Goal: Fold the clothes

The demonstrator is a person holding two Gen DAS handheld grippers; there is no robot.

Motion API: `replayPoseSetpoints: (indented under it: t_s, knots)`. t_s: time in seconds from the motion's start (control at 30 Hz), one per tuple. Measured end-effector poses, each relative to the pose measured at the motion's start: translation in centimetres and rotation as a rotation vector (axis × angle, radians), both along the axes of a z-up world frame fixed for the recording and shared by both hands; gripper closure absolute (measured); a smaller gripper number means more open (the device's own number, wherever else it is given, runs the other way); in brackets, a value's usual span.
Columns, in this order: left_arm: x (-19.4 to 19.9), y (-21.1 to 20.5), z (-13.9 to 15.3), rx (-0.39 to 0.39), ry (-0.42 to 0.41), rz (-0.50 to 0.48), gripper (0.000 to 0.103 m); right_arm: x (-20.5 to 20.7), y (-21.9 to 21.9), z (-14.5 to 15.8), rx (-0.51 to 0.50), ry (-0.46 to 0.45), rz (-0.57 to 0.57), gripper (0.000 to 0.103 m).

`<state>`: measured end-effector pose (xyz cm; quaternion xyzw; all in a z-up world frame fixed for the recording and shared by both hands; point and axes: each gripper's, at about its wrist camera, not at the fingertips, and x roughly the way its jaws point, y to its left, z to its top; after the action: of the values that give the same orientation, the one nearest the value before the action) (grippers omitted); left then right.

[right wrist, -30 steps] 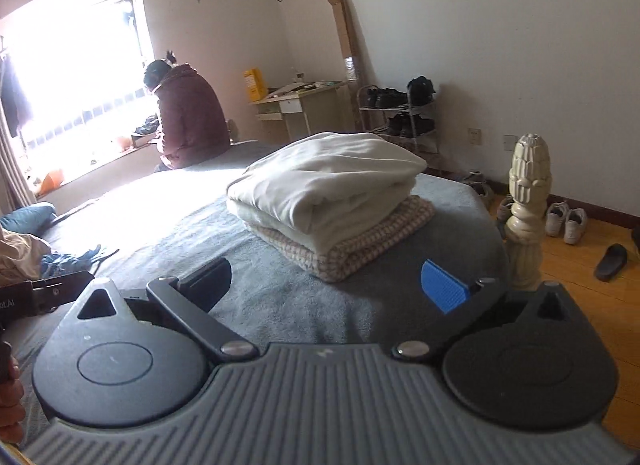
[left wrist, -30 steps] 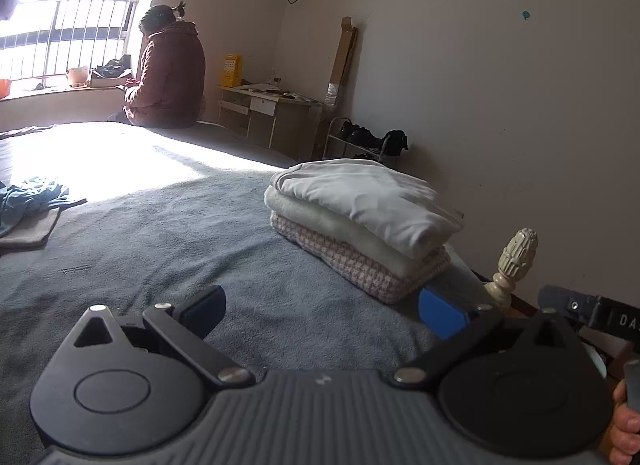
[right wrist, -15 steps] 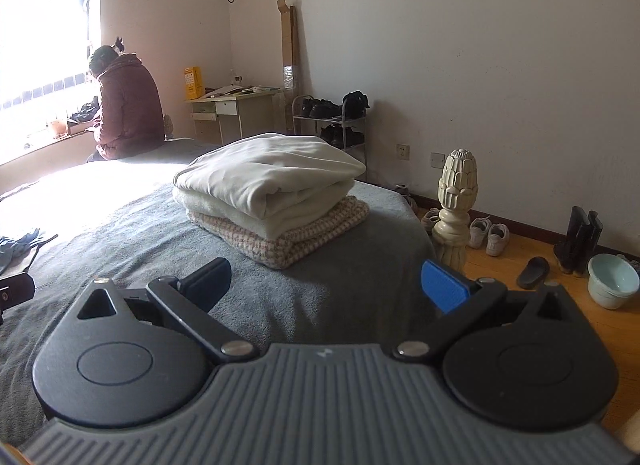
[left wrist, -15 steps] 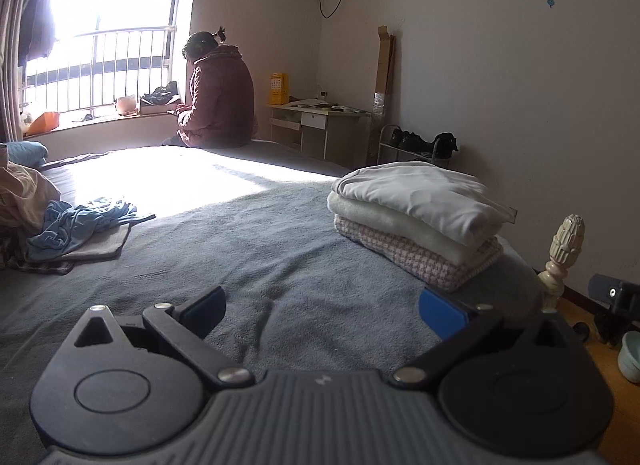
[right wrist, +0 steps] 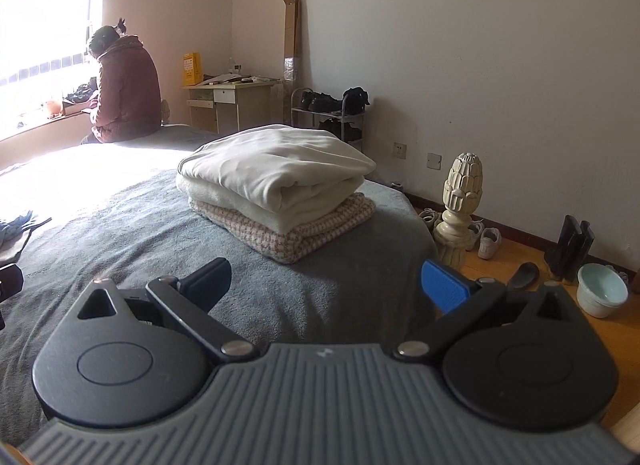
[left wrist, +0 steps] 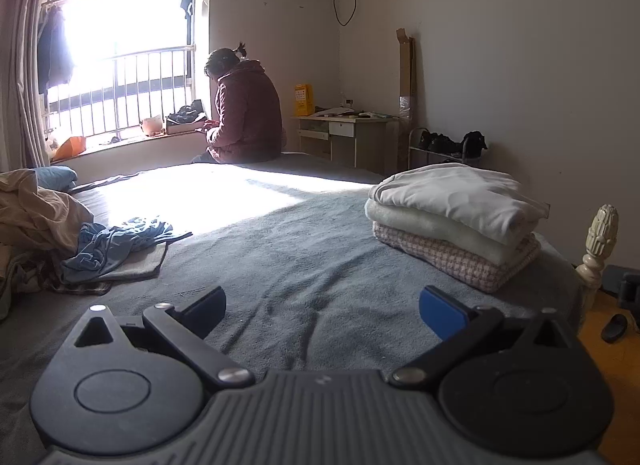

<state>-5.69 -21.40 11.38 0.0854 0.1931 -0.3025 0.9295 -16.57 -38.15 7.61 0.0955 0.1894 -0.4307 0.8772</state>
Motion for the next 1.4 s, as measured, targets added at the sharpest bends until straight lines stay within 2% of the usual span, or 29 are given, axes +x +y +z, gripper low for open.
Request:
replayPoseSetpoints:
  t_s: [0.43,1.4]
  knots:
    - [0.6,0.6,-0.4,-0.012,0.036,0.007,0.0,2.1,1.5,0.0,-0.058,0.04,0.028,0.001]
    - [0.5,1.7,0.1,-0.015,0.022,0.018,0.0,2.5,1.6,-0.5,-0.015,0.031,0.037,0.001]
